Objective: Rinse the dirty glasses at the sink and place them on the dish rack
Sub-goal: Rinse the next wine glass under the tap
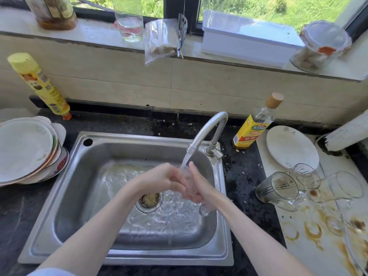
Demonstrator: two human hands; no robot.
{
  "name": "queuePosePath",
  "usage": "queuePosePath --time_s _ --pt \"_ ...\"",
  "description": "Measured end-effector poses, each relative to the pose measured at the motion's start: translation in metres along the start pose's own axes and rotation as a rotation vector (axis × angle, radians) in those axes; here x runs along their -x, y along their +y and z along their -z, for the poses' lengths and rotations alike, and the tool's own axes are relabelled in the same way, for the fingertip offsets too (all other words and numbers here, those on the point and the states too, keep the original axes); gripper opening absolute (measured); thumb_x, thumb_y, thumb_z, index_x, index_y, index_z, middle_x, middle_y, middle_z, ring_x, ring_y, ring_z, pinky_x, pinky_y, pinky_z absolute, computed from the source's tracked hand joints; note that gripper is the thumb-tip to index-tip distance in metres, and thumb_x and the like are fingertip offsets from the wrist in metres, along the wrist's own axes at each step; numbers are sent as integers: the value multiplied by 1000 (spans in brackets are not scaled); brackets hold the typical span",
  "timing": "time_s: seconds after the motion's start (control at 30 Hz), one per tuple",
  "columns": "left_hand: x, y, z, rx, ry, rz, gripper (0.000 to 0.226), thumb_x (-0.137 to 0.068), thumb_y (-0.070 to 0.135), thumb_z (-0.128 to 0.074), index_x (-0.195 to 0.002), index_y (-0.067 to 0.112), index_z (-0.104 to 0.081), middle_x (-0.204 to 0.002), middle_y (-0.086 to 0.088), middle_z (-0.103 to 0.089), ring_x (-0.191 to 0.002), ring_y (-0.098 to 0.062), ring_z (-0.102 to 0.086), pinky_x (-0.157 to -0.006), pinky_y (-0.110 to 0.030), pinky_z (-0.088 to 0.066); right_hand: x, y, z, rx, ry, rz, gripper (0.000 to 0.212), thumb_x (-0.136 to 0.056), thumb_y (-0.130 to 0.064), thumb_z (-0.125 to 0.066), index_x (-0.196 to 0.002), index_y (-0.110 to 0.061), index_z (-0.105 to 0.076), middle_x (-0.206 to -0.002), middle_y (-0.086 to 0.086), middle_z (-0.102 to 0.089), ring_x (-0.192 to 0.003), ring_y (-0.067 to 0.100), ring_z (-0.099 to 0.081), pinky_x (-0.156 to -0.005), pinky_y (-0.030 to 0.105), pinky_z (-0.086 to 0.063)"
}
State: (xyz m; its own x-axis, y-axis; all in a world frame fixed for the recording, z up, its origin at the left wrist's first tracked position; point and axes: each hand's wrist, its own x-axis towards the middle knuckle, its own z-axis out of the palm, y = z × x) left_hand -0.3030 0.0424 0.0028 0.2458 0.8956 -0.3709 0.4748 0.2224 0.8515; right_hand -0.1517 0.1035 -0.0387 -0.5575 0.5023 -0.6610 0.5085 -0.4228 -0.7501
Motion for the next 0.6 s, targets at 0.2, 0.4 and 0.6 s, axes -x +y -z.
queuePosePath --time_s 0.2,0.4,0.6 --pt "-8 0 -12 88 292 -10 11 -78 7 -72 -79 14 -63 -72 5 -58 -60 -3 -55 -58 -25 -54 -2 6 -3 14 51 224 61 -87 -68 -27 -110 -21 -59 -85 -4 -61 -46 -4 -45 -44 12 -31" --pt "1 8 -2 -43 -101 -39 21 -81 2 -67 -91 19 -75 -83 16 -72 -82 1 -66 -80 -15 -48 1 0 4 -26 -1 46 59 -88 -71 -17 -77 -31 -60 -82 13 -66 -61 8 -57 -58 22 -43" --pt "-5 -7 -16 25 382 18 34 -71 6 -79 -62 20 -49 -60 12 -56 -52 5 -49 -55 -12 -38 0 6 -2 -10 63 203 37 -100 -41 -32 -119 -16 -51 -86 -3 -54 -55 3 -45 -45 11 -34"
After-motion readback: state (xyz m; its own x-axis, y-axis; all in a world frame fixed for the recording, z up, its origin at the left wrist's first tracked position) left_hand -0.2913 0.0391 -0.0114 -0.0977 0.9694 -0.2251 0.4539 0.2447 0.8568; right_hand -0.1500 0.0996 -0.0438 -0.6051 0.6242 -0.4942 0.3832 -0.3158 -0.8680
